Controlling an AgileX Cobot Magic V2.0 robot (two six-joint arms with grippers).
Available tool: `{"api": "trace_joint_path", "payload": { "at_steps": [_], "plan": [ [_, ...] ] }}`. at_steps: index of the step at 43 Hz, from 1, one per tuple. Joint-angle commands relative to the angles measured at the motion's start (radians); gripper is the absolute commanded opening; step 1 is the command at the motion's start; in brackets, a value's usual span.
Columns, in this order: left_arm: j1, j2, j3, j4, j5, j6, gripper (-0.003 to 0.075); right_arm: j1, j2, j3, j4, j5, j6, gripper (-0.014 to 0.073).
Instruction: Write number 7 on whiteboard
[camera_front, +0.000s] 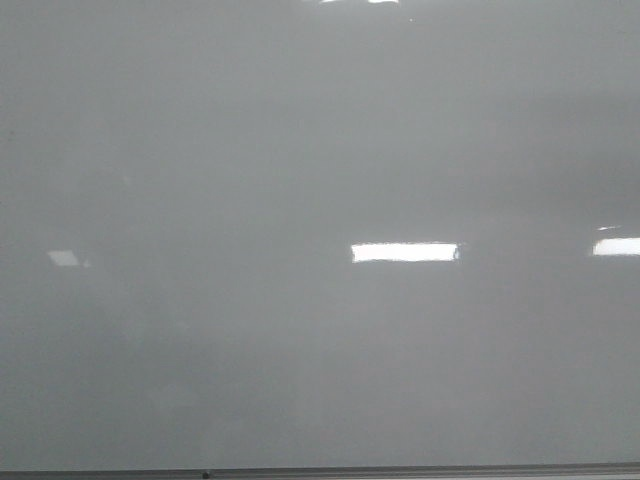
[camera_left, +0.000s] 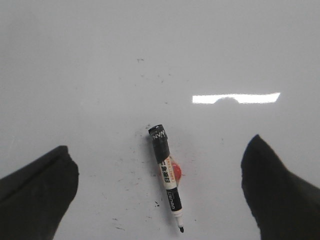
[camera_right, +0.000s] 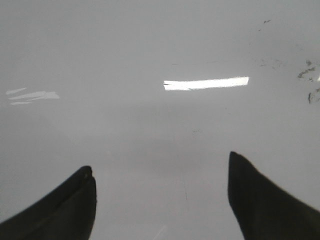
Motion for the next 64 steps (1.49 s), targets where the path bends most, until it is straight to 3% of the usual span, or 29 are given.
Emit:
{"api": "trace_joint_path", "payload": {
  "at_steps": [1, 16, 36, 42, 55, 64],
  "plan": [
    [0.002, 0.069, -0.032, -0.05, -0.036, 0.0, 0.0646, 0.001, 0.017, -0.034, 0.008, -0.071, -0.003, 0.0594],
    [0.002, 0.581, -0.139, -0.219, -0.029, -0.011, 0.0629, 0.001, 0.017, -0.034, 0.008, -0.071, -0.003, 0.0594],
    [-0.001, 0.911, -0.17, -0.216, -0.351, -0.011, 0.0601, 0.001, 0.017, -0.034, 0.008, -0.071, -0.003, 0.0594],
    [-0.001, 0.96, -0.17, -0.216, -0.423, -0.011, 0.05, 0.001, 0.017, -0.034, 0.008, -0.071, -0.003, 0.0594],
    [-0.001, 0.978, -0.17, -0.216, -0.44, -0.011, 0.0123, 0.001, 0.017, -0.034, 0.008, -0.072, -0.003, 0.0594],
    [-0.001, 0.966, -0.17, -0.216, -0.395, -0.011, 0.0042, 0.001, 0.017, -0.034, 0.008, -0.071, -0.003, 0.0594]
  ]
}}
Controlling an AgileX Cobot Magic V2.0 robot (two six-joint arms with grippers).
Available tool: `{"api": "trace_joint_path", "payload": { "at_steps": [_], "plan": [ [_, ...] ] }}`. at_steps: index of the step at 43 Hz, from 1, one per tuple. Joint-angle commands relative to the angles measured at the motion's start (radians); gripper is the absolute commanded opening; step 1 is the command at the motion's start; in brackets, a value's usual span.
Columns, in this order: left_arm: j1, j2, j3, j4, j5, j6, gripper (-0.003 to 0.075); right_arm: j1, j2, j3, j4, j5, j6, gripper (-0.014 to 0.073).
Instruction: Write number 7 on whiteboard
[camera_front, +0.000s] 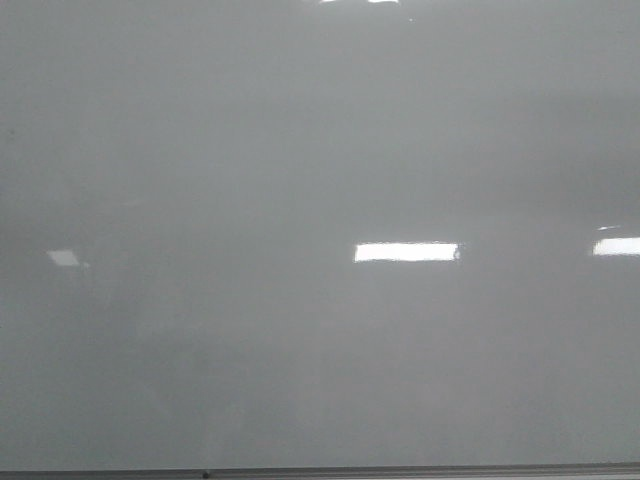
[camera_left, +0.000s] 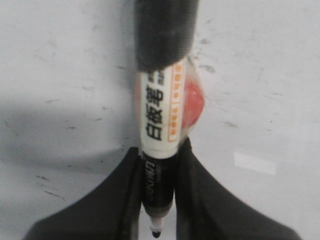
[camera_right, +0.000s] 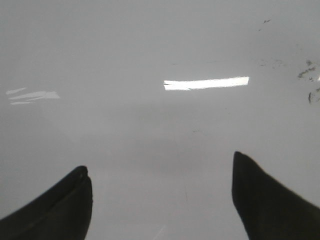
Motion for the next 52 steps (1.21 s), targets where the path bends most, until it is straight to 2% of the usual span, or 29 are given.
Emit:
{"api": "trace_joint_path", "payload": {
  "at_steps": [1, 6, 11, 16, 19, 23, 29, 38, 42, 46, 52],
  "plan": [
    [-0.001, -0.044, -0.028, -0.011, -0.024, -0.011, 0.0042, 0.001, 0.017, -0.034, 0.008, -0.071, -0.003, 0.0594],
    [-0.003, -0.109, -0.039, -0.011, 0.121, -0.011, 0.0042, 0.001, 0.017, -0.034, 0.008, -0.073, -0.003, 0.0594],
    [-0.027, -0.194, -0.087, -0.011, 0.353, 0.008, 0.0042, 0.001, 0.017, -0.034, 0.008, -0.076, -0.003, 0.0594],
    [-0.119, -0.262, -0.154, -0.015, 0.572, 0.166, 0.0042, 0.001, 0.029, -0.037, 0.008, -0.027, -0.003, 0.0594],
    [-0.197, -0.294, -0.184, -0.027, 0.641, 0.276, 0.0042, 0.004, 0.057, -0.051, 0.008, 0.024, -0.003, 0.0594],
    [-0.317, -0.337, -0.202, -0.029, 0.667, 0.377, 0.0042, 0.026, 0.112, -0.087, 0.008, 0.088, -0.012, 0.0594],
    [-0.517, -0.408, -0.202, -0.029, 0.697, 0.538, 0.0042, 0.112, 0.213, -0.161, 0.046, 0.17, -0.101, 0.0591],
    [-0.752, -0.491, -0.202, -0.018, 0.704, 0.651, 0.0042, 0.317, 0.359, -0.286, 0.238, 0.344, -0.401, 0.0591],
    [-0.806, -0.499, -0.202, -0.016, 0.704, 0.678, 0.0042, 0.415, 0.433, -0.349, 0.315, 0.436, -0.533, 0.0591],
    [-0.839, -0.499, -0.202, -0.016, 0.703, 0.678, 0.0042, 0.501, 0.504, -0.402, 0.376, 0.455, -0.619, 0.0591],
    [-0.862, -0.499, -0.202, -0.005, 0.688, 0.68, 0.0042, 0.613, 0.61, -0.487, 0.408, 0.433, -0.667, 0.0591]
  ]
}}
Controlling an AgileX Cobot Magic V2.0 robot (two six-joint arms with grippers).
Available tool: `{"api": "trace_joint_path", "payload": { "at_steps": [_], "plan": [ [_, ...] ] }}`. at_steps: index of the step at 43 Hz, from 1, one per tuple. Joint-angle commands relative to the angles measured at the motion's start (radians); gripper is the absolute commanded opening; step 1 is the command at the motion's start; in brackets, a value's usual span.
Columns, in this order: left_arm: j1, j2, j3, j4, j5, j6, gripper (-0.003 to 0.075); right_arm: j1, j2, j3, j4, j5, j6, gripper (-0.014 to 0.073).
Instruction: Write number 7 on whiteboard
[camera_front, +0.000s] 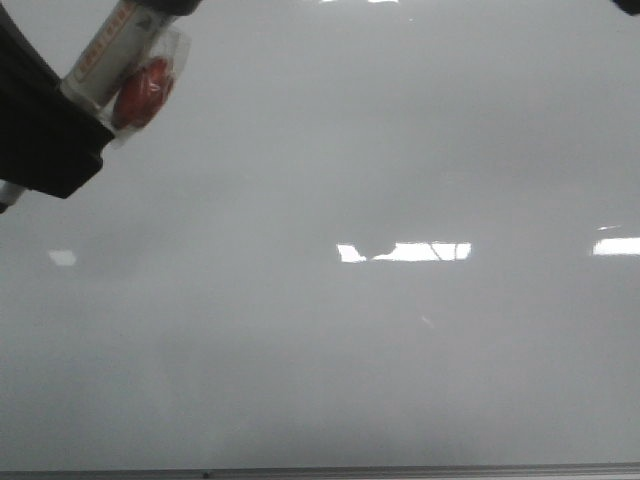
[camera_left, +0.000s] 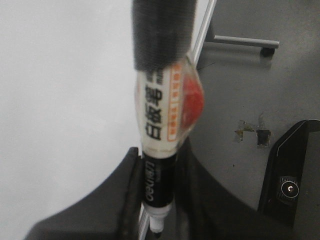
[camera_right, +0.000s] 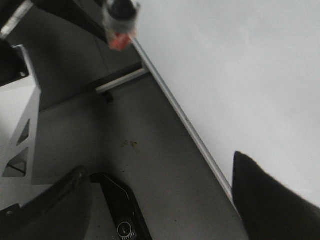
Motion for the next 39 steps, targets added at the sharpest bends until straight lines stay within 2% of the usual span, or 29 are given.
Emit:
{"api": "trace_joint_path", "payload": {
  "at_steps": [1, 15, 30, 33, 39],
  "plan": [
    [-0.017, -0.017, -0.033, 0.0, -0.072, 0.003, 0.0042, 0.066, 0.07, -0.092, 0.057, -0.054, -0.048, 0.0591],
    [-0.017, -0.018, -0.033, 0.036, -0.094, 0.003, 0.0042, 0.213, 0.342, -0.285, 0.059, -0.102, -0.105, 0.0591],
    [-0.017, -0.018, -0.033, 0.036, -0.128, 0.003, 0.0042, 0.24, 0.46, -0.371, 0.06, -0.131, -0.121, 0.0584],
    [-0.017, -0.018, -0.033, 0.036, -0.132, 0.003, 0.0042, 0.24, 0.46, -0.371, 0.06, -0.136, -0.121, 0.0536],
    [-0.017, -0.018, -0.033, 0.036, -0.143, 0.003, 0.0042, 0.24, 0.46, -0.371, 0.072, -0.136, -0.121, 0.0328]
  ]
}}
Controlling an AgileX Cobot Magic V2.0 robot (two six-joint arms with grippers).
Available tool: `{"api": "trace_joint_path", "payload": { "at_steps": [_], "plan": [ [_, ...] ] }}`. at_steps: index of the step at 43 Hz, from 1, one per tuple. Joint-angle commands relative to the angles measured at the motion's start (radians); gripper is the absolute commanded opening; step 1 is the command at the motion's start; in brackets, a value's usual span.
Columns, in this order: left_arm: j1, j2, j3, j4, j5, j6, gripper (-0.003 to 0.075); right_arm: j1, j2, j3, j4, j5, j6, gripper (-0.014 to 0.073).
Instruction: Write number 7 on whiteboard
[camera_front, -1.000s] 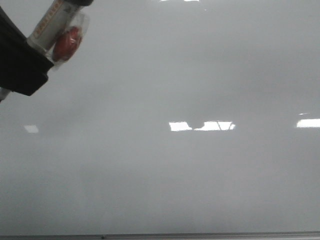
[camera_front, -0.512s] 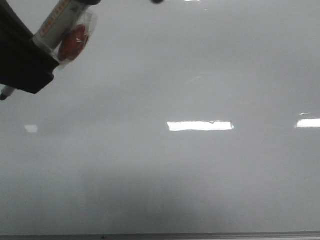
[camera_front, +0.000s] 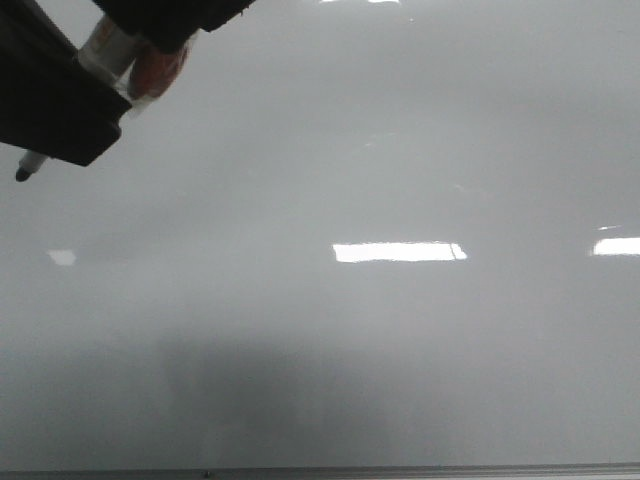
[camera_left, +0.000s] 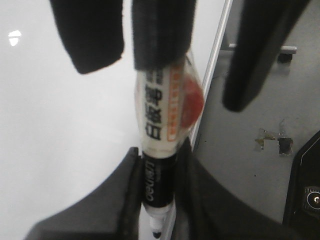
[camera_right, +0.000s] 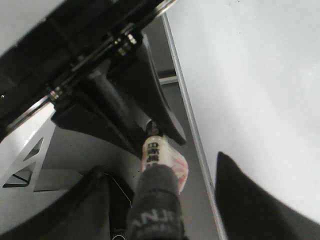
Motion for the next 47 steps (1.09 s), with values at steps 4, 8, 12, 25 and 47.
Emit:
{"api": "trace_joint_path", "payload": {
  "at_steps": [4, 8, 12, 25, 47],
  "plan": [
    [-0.008, -0.018, -0.033, -0.008, -0.083, 0.001, 0.0043, 0.0, -0.026, -0.036, 0.07, -0.043, -0.011, 0.0193],
    [-0.008, -0.018, -0.033, -0.008, -0.093, -0.001, 0.0044, 0.0, -0.026, -0.036, 0.083, -0.04, -0.011, 0.008],
    [-0.008, -0.018, -0.033, -0.008, -0.099, -0.001, 0.0094, 0.0, -0.026, -0.036, 0.083, -0.028, -0.011, -0.0025],
    [-0.008, -0.037, -0.03, -0.018, -0.092, -0.003, 0.0635, -0.03, -0.03, -0.025, 0.05, -0.082, -0.004, -0.0064],
    [-0.008, -0.448, 0.191, -0.183, -0.029, -0.006, -0.0022, -0.203, -0.128, 0.229, 0.135, -0.359, 0.008, -0.0057]
  ]
}}
